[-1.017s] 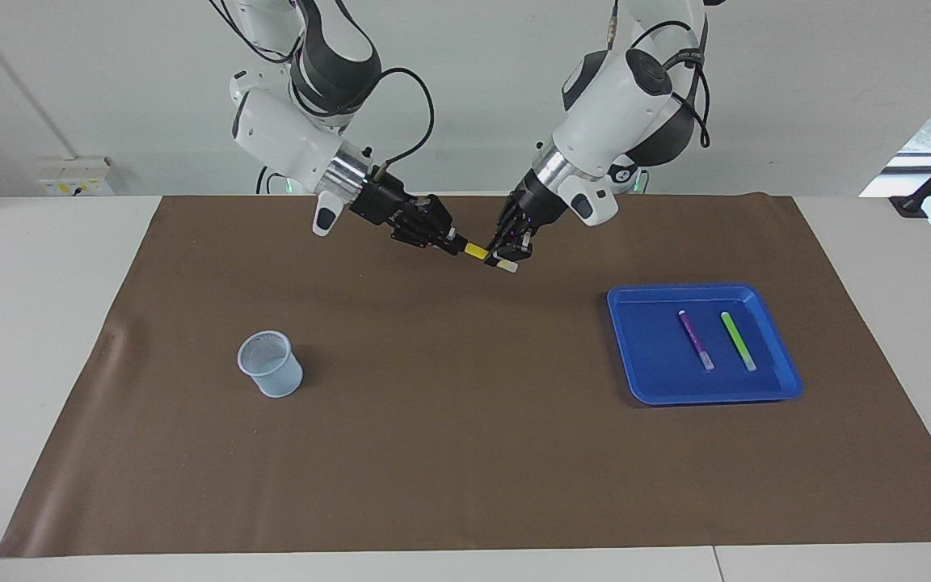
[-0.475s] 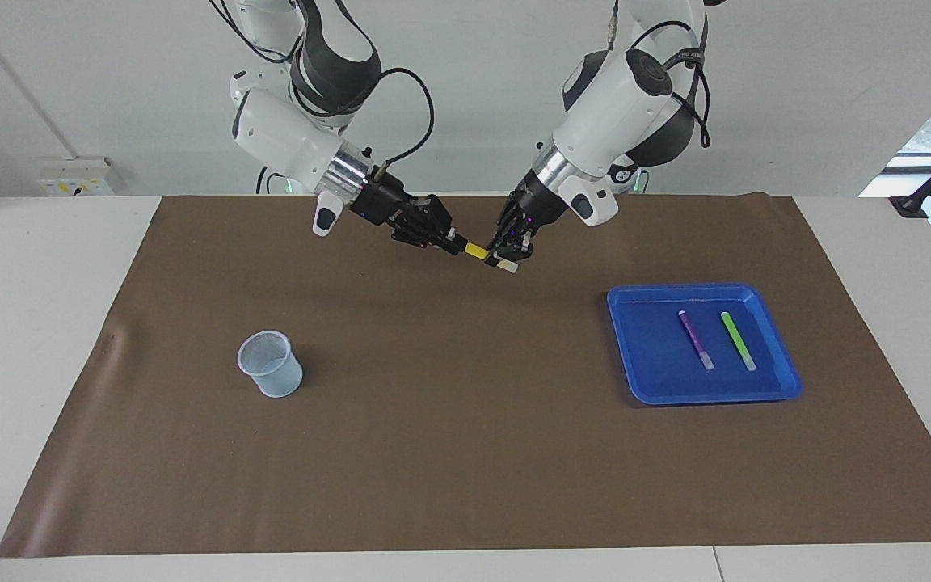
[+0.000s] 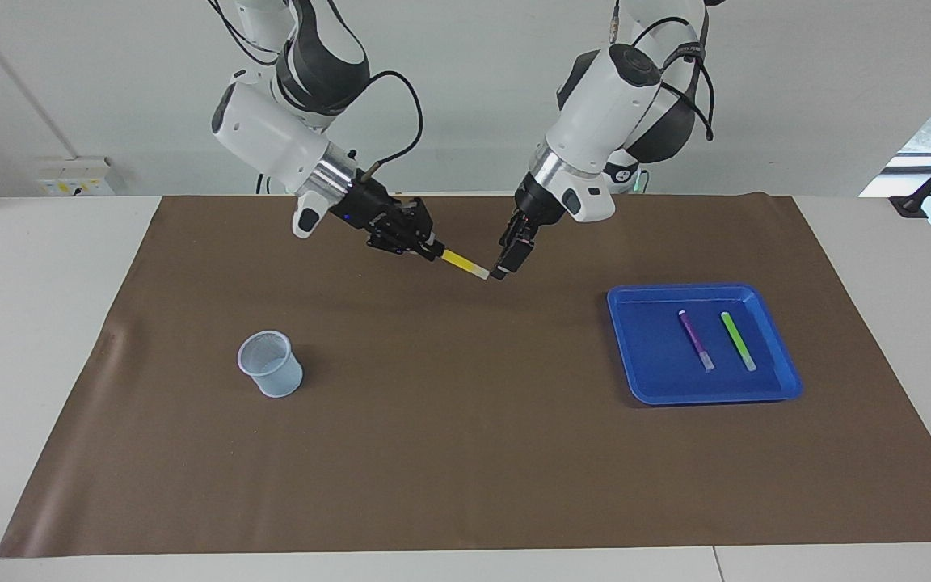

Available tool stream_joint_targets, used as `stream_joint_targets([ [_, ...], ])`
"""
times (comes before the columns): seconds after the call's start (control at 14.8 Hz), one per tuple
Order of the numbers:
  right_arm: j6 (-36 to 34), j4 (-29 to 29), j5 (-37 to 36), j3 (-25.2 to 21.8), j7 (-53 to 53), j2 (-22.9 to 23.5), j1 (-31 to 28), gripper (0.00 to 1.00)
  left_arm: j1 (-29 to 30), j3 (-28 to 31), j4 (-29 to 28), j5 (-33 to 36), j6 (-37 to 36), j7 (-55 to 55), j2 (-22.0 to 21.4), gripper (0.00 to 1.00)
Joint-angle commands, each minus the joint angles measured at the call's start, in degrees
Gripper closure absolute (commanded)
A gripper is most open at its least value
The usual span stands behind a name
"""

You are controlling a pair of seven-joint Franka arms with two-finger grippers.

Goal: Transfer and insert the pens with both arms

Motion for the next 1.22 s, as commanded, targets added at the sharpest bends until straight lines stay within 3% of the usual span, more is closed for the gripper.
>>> stream_joint_targets([
  [0.0, -9.2, 7.8, -13.3, 0.3, -5.7, 3.0, -5.4, 1.0, 0.6, 1.0, -2.5, 3.2, -1.4, 11.8, -1.6, 0.0],
  [0.2, -13.2, 15.4, -28.7, 0.2, -9.8, 6.1, -9.0, 1.0, 4.1, 1.0, -8.3, 6.0, -1.2, 33.5, -4.4, 0.0],
  [0.34, -12.6, 16.2, -37.1, 0.2, -13.7, 6.8, -10.2, 1.0, 8.7, 0.9, -13.1, 6.0, -1.4, 49.6, -6.6, 0.0],
  [0.61, -10.1, 16.0, -41.8, 0.1, -18.0, 9.5, -13.5, 1.0, 16.5, 1.0, -18.8, 6.2, -1.4, 75.9, -8.0, 0.0],
  [0.81, -7.6, 14.5, -46.8, 0.1, -18.1, 10.7, -13.4, 1.0, 22.1, 1.0, -20.9, 9.5, 1.4, 87.2, -5.2, 0.0],
  [1.15, -1.5, 6.4, -46.1, 0.2, -17.3, 9.8, -14.0, 1.0, 28.9, 1.0, -20.6, 13.8, 9.9, 89.6, 2.0, 0.0],
])
